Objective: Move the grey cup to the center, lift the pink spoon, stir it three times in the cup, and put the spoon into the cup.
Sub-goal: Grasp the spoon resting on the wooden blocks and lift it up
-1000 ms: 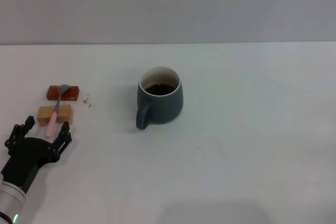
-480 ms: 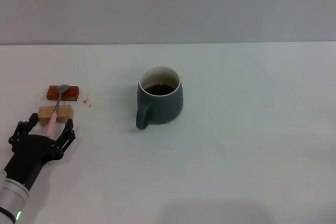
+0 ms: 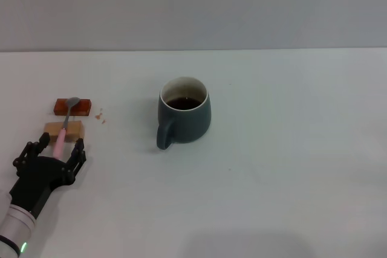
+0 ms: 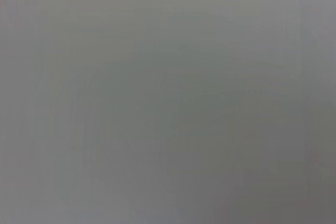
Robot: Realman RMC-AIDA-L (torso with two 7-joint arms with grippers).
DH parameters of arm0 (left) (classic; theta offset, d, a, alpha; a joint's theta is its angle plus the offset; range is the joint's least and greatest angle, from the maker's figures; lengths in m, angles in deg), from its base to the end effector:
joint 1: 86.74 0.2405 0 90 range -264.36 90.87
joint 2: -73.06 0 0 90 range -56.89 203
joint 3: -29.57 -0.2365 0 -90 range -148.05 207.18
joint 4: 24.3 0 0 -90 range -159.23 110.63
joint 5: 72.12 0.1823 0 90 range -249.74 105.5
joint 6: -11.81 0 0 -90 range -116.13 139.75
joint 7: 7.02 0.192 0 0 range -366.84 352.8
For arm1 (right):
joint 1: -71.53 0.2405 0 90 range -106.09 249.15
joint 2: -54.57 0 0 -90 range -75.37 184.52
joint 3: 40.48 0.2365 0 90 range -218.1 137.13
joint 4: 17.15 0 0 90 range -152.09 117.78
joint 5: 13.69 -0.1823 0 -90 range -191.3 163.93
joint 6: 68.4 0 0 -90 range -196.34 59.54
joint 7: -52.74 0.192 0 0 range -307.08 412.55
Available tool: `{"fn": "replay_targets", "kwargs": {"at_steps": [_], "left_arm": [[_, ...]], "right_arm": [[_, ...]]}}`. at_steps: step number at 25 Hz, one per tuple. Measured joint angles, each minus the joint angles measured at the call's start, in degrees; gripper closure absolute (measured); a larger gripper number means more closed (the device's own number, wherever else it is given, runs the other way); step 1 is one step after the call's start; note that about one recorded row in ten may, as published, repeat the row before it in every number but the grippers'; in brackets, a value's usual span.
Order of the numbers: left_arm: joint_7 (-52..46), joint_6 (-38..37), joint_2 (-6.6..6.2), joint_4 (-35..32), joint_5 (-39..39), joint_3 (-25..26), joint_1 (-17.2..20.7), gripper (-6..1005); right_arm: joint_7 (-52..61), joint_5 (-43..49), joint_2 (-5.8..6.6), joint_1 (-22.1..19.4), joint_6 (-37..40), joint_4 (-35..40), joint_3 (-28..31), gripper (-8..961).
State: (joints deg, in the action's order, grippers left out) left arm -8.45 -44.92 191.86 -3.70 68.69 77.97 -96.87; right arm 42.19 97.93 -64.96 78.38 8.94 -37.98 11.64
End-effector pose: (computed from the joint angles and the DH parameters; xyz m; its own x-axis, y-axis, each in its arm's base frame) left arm -0.3255 0.2919 -0.0422 0.7519 0.1801 0.6343 0.6592 -0.1834 -0.7293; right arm 0.3618 0.2659 0.0752 0.7670 0.0957 -0.6344 -0.6137 0.3978 -0.6820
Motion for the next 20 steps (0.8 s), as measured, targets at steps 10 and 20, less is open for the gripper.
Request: {"fn": "replay_targets", "kwargs": {"at_steps": [10, 20], "left_arm": [[0.0, 0.7, 0.02, 0.1, -0.1, 0.2, -0.1, 303], [-0.1, 0.7, 0.02, -0.1, -0.1, 0.3, -0.4, 350]], "right_arm": [[0.0, 0.0, 0.02, 0.0, 0.0, 0.0, 0.0, 955], [0.0, 0.0, 0.09, 0.0, 0.0, 0.0, -0.1, 954]]}}
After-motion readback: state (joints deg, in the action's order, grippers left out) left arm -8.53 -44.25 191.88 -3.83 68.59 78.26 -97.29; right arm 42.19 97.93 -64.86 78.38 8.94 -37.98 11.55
